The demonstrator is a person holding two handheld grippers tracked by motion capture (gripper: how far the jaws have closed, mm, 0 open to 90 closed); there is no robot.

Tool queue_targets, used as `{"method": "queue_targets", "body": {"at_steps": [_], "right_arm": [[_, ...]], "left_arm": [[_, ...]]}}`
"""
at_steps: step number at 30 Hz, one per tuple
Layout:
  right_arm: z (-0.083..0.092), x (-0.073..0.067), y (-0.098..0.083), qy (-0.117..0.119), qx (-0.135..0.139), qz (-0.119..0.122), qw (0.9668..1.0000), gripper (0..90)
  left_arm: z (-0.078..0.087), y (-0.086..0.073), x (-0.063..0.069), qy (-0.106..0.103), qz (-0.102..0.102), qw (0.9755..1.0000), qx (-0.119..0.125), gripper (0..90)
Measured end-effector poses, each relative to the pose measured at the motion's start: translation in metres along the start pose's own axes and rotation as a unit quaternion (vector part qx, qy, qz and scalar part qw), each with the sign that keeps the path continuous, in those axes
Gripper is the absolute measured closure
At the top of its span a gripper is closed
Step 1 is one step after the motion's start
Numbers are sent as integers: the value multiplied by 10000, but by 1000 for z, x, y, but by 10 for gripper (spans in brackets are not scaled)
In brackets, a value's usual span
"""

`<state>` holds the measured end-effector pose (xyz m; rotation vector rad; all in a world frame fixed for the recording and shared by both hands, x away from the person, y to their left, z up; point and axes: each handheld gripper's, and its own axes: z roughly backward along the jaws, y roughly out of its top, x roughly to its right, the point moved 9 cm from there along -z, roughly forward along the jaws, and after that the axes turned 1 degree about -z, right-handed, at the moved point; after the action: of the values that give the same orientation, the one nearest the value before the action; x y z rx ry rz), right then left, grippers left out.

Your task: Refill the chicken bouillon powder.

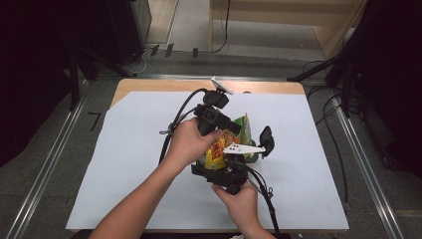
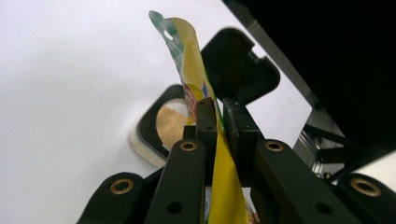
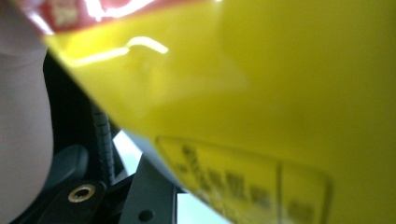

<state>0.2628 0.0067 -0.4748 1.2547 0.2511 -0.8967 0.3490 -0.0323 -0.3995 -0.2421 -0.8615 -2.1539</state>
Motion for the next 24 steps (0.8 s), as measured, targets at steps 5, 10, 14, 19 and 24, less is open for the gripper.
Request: {"method": "queue_targets", "body": {"at_steps": [5, 10, 14, 19, 24], "right_arm": [[3, -1, 4, 91, 135, -191, 9997, 674], [4, 2, 5, 68, 76, -259, 9996, 674], [6, -1, 6, 35, -18, -110, 9999, 695], [5, 2, 7, 85, -73, -250, 9996, 696], [3, 2, 5, 60, -112, -96, 9999, 688]], "left_arm": [[-3, 4, 1, -70, 93, 9999, -31, 837], [-10, 3, -10, -153, 363, 9990, -197, 832], [-3, 4, -1, -184, 241, 9995, -39, 836], [-8, 4, -10, -254, 468, 9984, -197, 835], [-5, 0, -8, -223, 376, 9990, -101, 824]]}}
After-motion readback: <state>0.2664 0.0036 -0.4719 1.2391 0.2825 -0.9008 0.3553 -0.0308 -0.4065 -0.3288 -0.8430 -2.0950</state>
